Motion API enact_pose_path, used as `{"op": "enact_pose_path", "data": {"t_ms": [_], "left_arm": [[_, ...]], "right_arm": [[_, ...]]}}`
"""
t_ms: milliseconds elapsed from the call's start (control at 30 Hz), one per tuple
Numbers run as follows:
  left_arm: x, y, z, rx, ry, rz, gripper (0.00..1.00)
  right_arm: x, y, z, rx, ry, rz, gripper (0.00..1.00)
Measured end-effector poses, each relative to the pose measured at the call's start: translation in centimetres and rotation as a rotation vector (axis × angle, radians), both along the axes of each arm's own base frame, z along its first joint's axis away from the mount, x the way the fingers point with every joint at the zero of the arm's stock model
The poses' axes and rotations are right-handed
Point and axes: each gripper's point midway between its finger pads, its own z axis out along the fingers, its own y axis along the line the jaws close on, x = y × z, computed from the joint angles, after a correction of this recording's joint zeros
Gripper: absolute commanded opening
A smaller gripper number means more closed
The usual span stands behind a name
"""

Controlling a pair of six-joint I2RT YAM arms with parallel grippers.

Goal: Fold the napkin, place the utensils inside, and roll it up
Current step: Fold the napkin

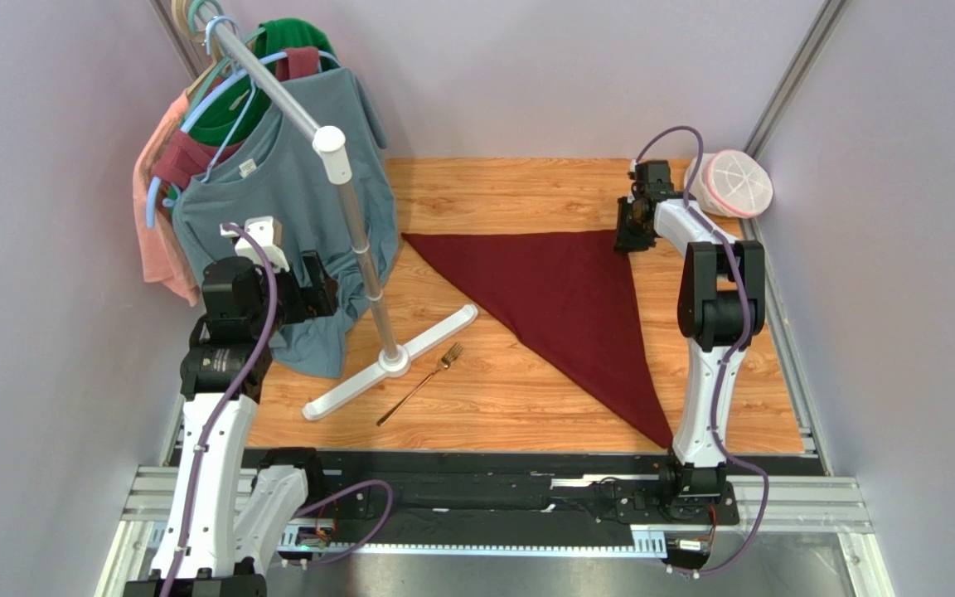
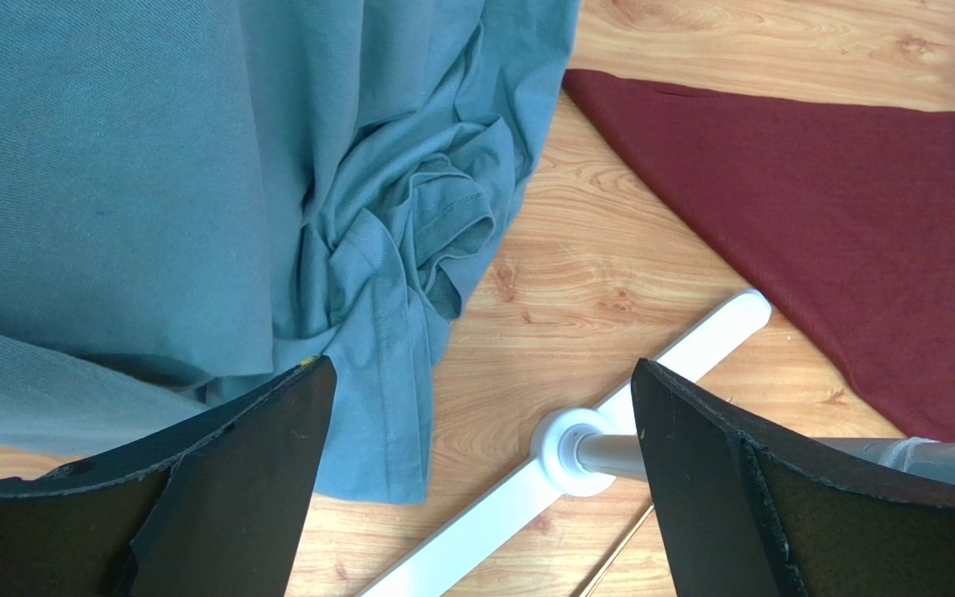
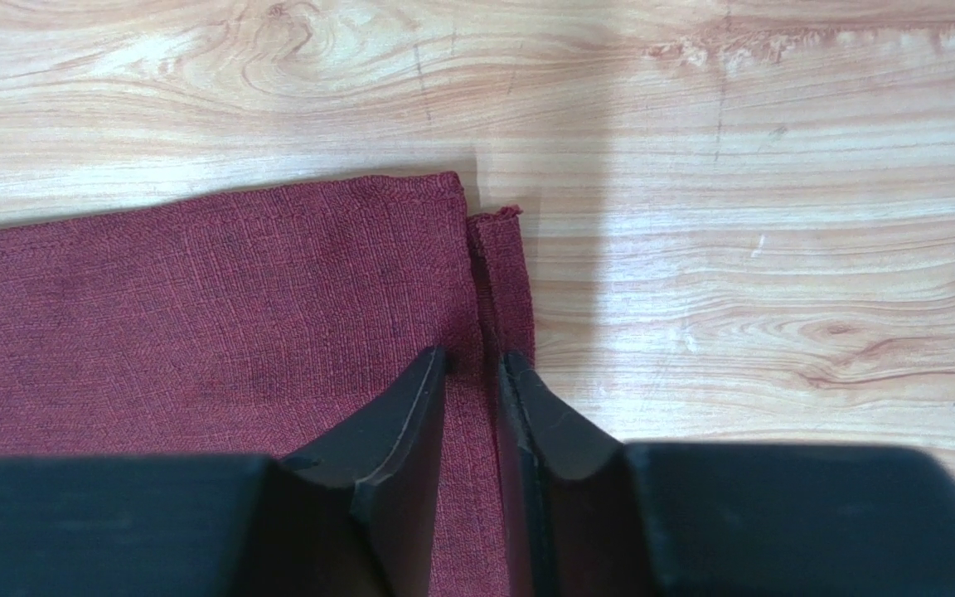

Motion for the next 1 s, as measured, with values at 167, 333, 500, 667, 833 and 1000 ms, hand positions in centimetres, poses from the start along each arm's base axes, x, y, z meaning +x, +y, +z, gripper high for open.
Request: {"op": "enact_pose_path", "data": {"t_ms": [167, 333, 500, 667, 833, 1000], "left_arm": [[0.0, 0.0, 0.0, -0.001, 0.000, -0.001, 0.98], [0.0, 0.0, 0.0, -0.001, 0.000, -0.002, 0.98], [0.0, 0.0, 0.0, -0.001, 0.000, -0.002, 0.98], [0.0, 0.0, 0.0, -0.001, 0.000, -0.002, 0.98], [0.0, -0.1, 0.0, -0.001, 0.000, -0.003, 0.98], [0.0, -0.1, 0.1, -0.003, -0.002, -0.006, 0.98]], "right_arm": [[0.0, 0.1, 0.0, 0.002, 0.000, 0.005, 0.08], [0.0, 0.2, 0.0, 0.009, 0.000, 0.009, 0.00], [0.0, 0.3, 0.0, 0.014, 0.000, 0.012, 0.00], [-0.1, 0.4, 0.0, 0.019, -0.003, 0.014, 0.00], [-0.8, 0.4, 0.2, 0.023, -0.012, 0.007, 0.00], [-0.8, 0.3, 1.1, 0.020, -0.033, 0.002, 0.00]]}}
